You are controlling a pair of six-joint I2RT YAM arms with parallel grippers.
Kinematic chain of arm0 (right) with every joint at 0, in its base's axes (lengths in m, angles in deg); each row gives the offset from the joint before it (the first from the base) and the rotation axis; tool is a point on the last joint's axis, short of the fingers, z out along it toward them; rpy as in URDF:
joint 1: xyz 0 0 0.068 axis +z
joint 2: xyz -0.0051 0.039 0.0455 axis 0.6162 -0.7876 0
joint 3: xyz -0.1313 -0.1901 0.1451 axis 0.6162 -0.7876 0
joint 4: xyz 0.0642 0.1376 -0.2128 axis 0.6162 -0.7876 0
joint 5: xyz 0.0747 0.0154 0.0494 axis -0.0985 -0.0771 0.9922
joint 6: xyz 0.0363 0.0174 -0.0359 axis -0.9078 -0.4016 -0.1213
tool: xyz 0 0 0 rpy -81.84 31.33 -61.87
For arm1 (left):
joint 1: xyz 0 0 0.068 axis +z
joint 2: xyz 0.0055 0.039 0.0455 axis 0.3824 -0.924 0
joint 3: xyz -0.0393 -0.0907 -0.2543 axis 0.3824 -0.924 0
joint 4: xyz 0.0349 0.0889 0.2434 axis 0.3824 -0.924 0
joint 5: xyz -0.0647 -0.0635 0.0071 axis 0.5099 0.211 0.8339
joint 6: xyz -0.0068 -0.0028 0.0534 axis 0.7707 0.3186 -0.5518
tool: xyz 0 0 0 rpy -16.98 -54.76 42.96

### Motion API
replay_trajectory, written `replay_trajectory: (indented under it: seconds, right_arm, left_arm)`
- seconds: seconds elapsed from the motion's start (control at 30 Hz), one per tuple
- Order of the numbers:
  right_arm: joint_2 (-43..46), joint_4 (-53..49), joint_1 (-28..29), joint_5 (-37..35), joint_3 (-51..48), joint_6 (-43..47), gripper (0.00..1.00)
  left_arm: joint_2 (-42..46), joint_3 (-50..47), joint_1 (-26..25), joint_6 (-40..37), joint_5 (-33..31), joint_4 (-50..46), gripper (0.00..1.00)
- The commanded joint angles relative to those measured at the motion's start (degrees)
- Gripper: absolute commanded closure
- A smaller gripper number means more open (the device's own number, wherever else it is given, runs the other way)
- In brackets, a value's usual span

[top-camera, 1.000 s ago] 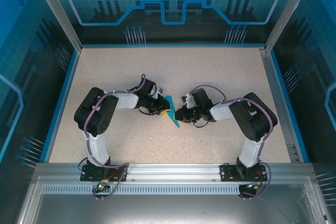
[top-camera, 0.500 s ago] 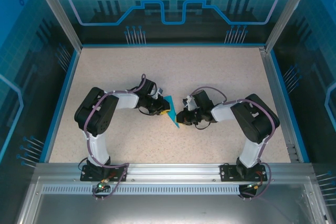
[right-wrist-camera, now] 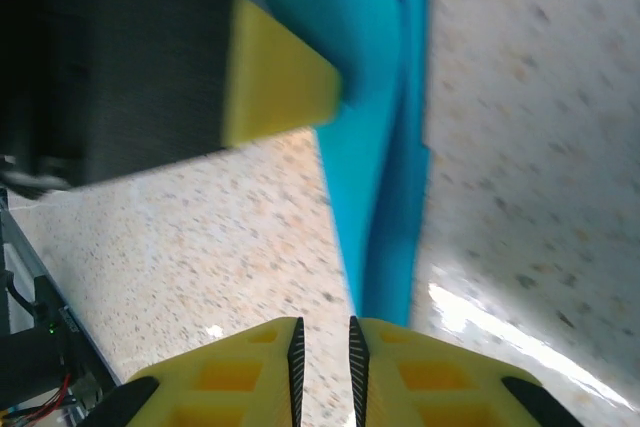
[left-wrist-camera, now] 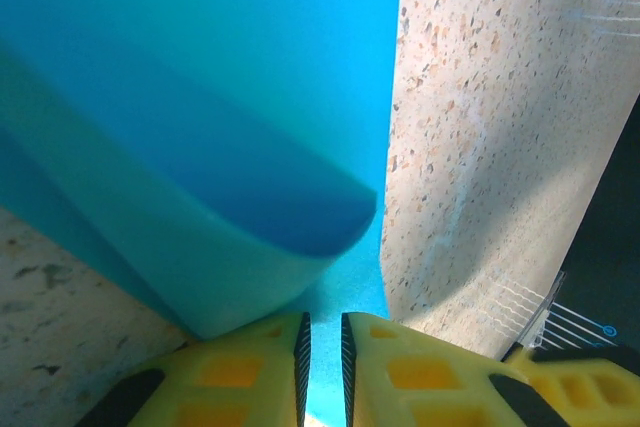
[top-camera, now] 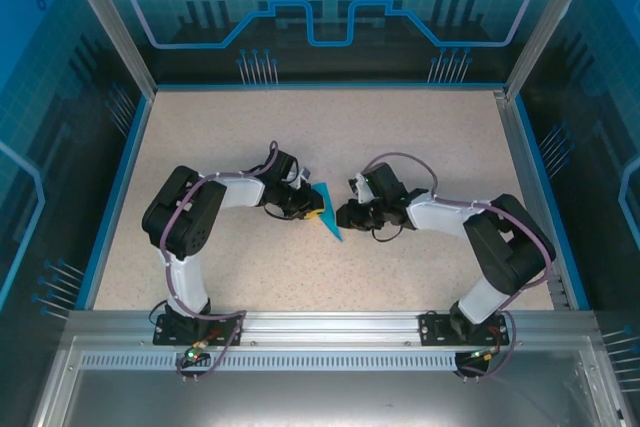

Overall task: Fold a paper plane with a square sheet of paper (pick it up from the middle)
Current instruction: Fold the wing for the fifth time at the center of the table.

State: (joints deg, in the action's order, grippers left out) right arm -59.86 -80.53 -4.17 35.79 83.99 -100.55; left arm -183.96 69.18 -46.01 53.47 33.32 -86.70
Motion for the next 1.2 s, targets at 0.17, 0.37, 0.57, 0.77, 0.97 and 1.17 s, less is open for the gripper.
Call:
replay_trajectory:
  seconds: [0.17,0.37,0.57,0.77,0.97,1.17]
  right_arm:
    - [-6.05,-7.01,4.63,-2.89,8.57,3.56,0.83]
    - [-8.42,-8.55,4.63,-2.66,8.93,3.55,0.84]
    - [-9.0,-11.23,4.63,-3.85,8.7,4.08,0.85]
    - [-9.57,-13.45,4.61,-4.62,8.78,4.78,0.85]
    - [-10.55,-14.11,4.58,-4.01,8.46,5.1,0.86]
    - [-10.81,-14.88,4.54,-3.69,7.93,5.56,0.86]
  left_arm:
    - [-1.36,0.92,-0.29,-1.43,-0.96,-2.25,0.8]
    - [-1.35,0.9,-0.29,-1.39,-0.96,-2.26,0.81]
    - [-1.44,0.92,-0.29,-1.06,-1.66,-2.48,0.81]
    - [-1.88,1.34,-0.24,-0.81,-1.9,-2.91,0.81]
    - [-1.89,1.69,-0.27,-0.96,-2.1,-3.56,0.81]
    - [-2.06,1.95,-0.27,-1.04,-2.49,-4.15,0.81]
